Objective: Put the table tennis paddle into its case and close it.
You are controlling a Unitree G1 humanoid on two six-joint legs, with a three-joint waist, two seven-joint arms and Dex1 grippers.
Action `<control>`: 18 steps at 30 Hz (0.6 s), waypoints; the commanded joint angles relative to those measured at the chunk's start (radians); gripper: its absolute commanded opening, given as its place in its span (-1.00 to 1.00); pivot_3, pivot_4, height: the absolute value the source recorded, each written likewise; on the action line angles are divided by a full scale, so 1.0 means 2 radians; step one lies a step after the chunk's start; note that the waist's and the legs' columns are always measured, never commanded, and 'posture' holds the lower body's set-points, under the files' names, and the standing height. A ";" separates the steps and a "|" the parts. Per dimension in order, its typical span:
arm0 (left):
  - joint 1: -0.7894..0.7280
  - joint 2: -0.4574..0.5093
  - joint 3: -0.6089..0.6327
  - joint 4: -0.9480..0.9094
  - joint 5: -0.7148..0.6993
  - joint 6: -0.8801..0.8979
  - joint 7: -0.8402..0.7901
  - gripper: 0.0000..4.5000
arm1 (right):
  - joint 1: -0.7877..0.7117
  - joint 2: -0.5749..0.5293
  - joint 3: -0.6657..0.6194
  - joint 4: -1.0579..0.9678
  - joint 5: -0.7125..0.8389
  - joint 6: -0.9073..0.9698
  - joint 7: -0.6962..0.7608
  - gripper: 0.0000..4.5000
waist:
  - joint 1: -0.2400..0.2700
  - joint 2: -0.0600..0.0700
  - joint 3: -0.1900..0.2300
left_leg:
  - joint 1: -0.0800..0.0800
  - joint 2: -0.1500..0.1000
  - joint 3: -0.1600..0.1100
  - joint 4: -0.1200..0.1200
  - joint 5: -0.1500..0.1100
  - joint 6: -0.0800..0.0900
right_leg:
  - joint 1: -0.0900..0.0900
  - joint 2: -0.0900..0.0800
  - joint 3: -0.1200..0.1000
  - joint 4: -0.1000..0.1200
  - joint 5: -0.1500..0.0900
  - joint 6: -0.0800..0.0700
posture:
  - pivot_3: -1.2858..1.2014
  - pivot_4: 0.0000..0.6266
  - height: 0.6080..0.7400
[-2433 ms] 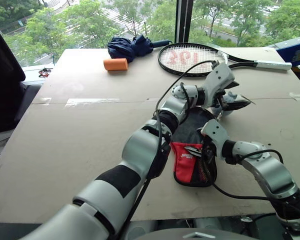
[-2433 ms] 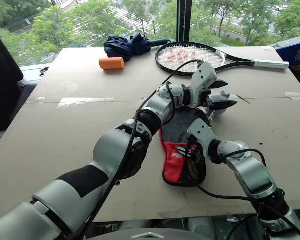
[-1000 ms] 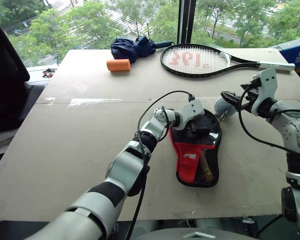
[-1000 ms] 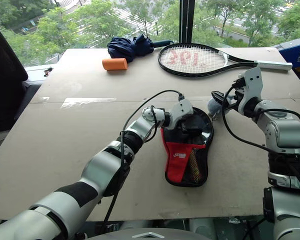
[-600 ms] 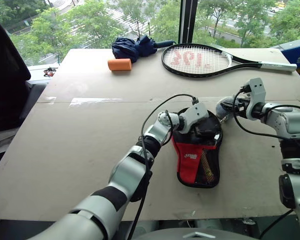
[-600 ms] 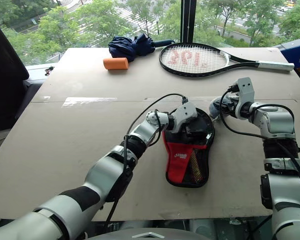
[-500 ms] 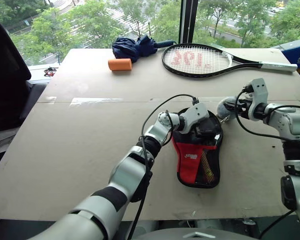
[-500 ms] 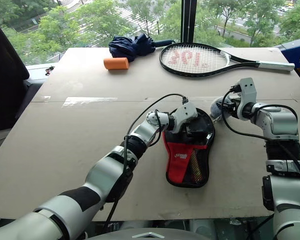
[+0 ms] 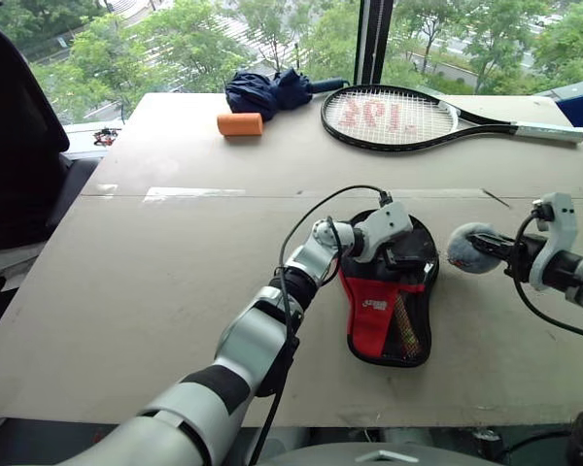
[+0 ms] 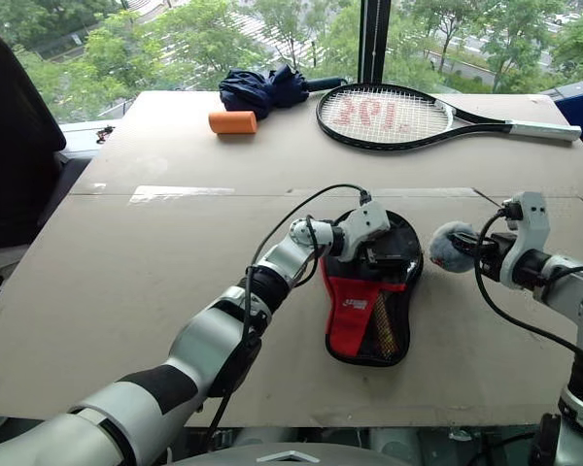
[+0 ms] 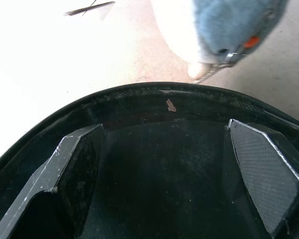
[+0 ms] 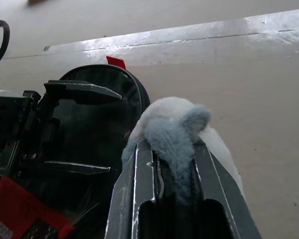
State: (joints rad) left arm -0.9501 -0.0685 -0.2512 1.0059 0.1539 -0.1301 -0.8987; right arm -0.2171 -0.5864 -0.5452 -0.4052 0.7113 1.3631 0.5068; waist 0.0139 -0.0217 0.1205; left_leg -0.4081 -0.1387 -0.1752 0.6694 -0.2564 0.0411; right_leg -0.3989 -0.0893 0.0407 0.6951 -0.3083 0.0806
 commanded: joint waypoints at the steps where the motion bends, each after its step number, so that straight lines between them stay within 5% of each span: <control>1: 0.023 0.002 -0.027 0.025 0.021 0.026 -0.005 0.84 | 0.052 -0.006 -0.031 -0.070 0.045 0.028 0.012 -1.00 | 0.001 0.000 0.000 | 0.000 0.000 0.000 0.000 0.000 0.000 | 0.000 0.000 0.000 0.000 0.000 0.000 | 0.03 -0.52 0.79; 11: 0.022 0.002 -0.027 0.024 0.022 0.029 -0.003 0.84 | 0.237 -0.071 -0.029 -0.183 0.156 0.009 0.118 -1.00 | 0.003 0.000 0.000 | 0.001 0.000 0.000 0.000 -0.001 0.001 | 0.001 0.000 -0.001 -0.001 0.000 0.000 | 0.03 -0.52 0.79; 18: 0.020 0.002 -0.028 0.027 0.021 0.027 -0.001 0.84 | 0.349 -0.157 -0.019 -0.190 0.120 -0.071 0.192 -1.00 | 0.001 -0.001 0.000 | 0.004 0.000 0.001 0.000 -0.002 0.004 | 0.005 0.000 0.000 -0.001 0.000 0.001 | 0.03 -0.52 0.79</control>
State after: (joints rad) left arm -0.9450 -0.0739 -0.2632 1.0037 0.1539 -0.1121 -0.8930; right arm 0.4248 -0.8591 -0.5945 -0.7642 0.9654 1.2552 0.8231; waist 0.0166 -0.0236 0.1200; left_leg -0.3992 -0.1385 -0.1731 0.6690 -0.2610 0.0487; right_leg -0.3888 -0.0889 0.0403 0.6920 -0.3085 0.0823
